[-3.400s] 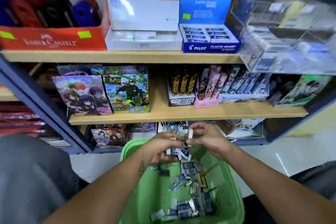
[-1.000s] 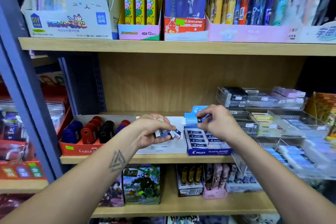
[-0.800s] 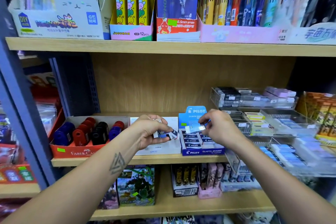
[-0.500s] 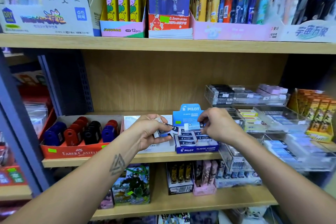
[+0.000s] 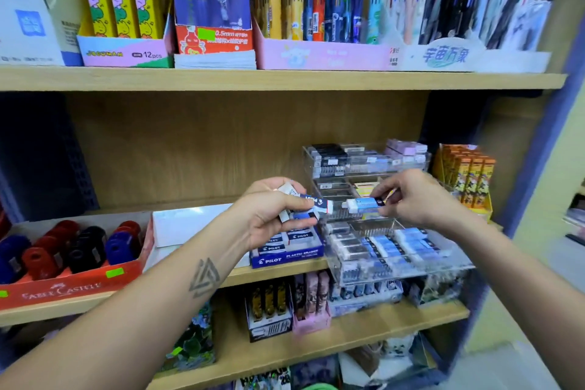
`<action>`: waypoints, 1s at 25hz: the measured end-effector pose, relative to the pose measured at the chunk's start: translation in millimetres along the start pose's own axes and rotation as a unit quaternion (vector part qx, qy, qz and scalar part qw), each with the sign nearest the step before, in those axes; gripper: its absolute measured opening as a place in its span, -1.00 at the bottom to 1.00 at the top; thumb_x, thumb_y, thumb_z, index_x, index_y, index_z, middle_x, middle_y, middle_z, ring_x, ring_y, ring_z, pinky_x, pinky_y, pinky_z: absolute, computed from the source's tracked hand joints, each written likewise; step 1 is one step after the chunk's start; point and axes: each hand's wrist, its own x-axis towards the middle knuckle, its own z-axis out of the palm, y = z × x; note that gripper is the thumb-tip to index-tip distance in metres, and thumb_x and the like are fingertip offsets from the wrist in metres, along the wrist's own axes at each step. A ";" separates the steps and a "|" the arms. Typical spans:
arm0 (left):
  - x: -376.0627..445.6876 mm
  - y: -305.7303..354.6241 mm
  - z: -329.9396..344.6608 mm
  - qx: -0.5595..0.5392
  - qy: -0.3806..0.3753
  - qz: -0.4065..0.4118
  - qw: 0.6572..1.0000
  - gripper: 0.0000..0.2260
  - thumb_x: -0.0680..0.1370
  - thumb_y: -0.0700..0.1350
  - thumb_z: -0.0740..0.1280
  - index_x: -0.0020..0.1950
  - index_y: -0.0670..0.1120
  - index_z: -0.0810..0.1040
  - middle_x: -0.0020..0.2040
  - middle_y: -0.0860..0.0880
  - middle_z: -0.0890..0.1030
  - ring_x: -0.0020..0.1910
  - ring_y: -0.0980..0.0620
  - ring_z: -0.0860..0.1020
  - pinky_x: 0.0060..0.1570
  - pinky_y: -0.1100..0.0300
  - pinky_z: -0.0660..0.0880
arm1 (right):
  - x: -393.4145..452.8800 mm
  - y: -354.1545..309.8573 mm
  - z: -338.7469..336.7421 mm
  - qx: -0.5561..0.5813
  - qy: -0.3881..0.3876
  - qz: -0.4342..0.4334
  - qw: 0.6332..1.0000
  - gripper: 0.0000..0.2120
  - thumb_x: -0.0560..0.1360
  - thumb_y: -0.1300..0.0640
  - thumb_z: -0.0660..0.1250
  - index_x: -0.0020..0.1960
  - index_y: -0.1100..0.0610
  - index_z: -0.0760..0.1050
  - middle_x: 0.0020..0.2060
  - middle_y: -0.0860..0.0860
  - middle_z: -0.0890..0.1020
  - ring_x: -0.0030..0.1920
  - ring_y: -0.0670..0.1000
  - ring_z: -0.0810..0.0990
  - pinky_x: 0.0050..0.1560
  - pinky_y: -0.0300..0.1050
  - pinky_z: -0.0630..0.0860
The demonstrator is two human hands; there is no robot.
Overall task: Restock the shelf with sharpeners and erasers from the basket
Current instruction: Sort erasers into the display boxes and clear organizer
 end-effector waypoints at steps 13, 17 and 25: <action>15.7 -46.9 85.1 0.036 0.040 0.028 0.998 -0.77 0.42 -0.50 0.43 -0.08 -0.23 0.52 -0.02 -0.14 0.51 -0.12 -0.11 0.61 -0.24 -0.06 0.67 | -12.3 61.0 12.7 -0.077 -0.026 -0.031 0.996 -0.88 0.41 0.25 0.53 -0.07 0.15 0.67 -0.27 -0.07 0.58 -0.18 -0.07 0.56 -0.18 -0.30 0.45; 17.8 -47.9 76.8 0.036 0.046 0.023 0.998 -0.77 0.41 -0.49 0.45 -0.09 -0.22 0.54 0.02 -0.18 0.49 -0.11 -0.13 0.62 -0.24 -0.02 0.66 | -1.9 60.9 16.2 -0.070 -0.003 -0.019 0.997 -0.87 0.39 0.32 0.51 -0.09 0.15 0.68 -0.17 0.01 0.66 -0.10 -0.02 0.61 -0.05 -0.18 0.55; 26.8 -49.7 110.7 0.049 0.001 0.034 0.998 -0.78 0.42 -0.49 0.43 -0.11 -0.22 0.53 -0.09 -0.15 0.53 -0.26 -0.07 0.65 -0.12 -0.12 0.66 | -4.2 114.7 -4.9 -0.135 0.044 0.066 0.988 -0.71 0.36 0.41 0.38 -0.25 0.01 0.57 -0.21 -0.04 0.61 -0.09 0.03 0.62 -0.20 -0.16 0.47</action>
